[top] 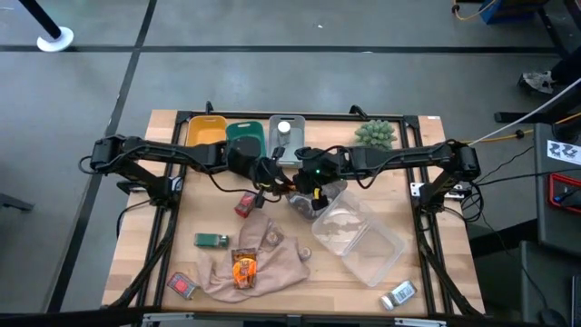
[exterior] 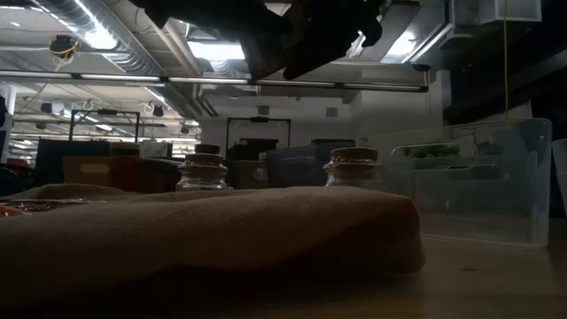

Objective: Sort spices by type
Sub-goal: Put the top orange seasoning pack into the black bin

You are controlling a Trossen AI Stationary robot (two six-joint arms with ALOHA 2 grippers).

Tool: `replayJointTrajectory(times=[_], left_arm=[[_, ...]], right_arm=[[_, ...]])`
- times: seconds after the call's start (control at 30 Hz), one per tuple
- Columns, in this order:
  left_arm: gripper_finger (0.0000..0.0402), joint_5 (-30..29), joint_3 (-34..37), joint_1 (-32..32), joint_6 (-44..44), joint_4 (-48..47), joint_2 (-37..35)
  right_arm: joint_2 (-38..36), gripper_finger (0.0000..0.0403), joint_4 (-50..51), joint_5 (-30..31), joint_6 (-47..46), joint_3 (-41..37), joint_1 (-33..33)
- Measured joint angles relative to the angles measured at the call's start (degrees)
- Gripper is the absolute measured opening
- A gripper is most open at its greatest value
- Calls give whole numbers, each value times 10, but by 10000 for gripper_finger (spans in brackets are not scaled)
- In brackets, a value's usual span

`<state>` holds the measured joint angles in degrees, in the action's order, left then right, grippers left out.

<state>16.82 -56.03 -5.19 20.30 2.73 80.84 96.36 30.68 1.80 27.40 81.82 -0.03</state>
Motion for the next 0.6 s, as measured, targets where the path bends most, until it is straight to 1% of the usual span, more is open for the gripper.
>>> replayJointTrajectory(times=[0.07, 0.13, 0.33, 0.6], left_arm=[[14, 0, 0, 0, -2, -2, 1], [13, -1, 0, 0, -2, -2, 1], [22, -3, 0, 0, -2, -7, 2], [14, -3, 0, 0, -3, -9, 3]], right_arm=[[0, 7, 0, 0, 0, 0, 0], [0, 14, -1, 0, 0, 0, 0], [0, 59, -2, -1, -1, 0, 0], [0, 129, -7, -2, 0, 1, 0]])
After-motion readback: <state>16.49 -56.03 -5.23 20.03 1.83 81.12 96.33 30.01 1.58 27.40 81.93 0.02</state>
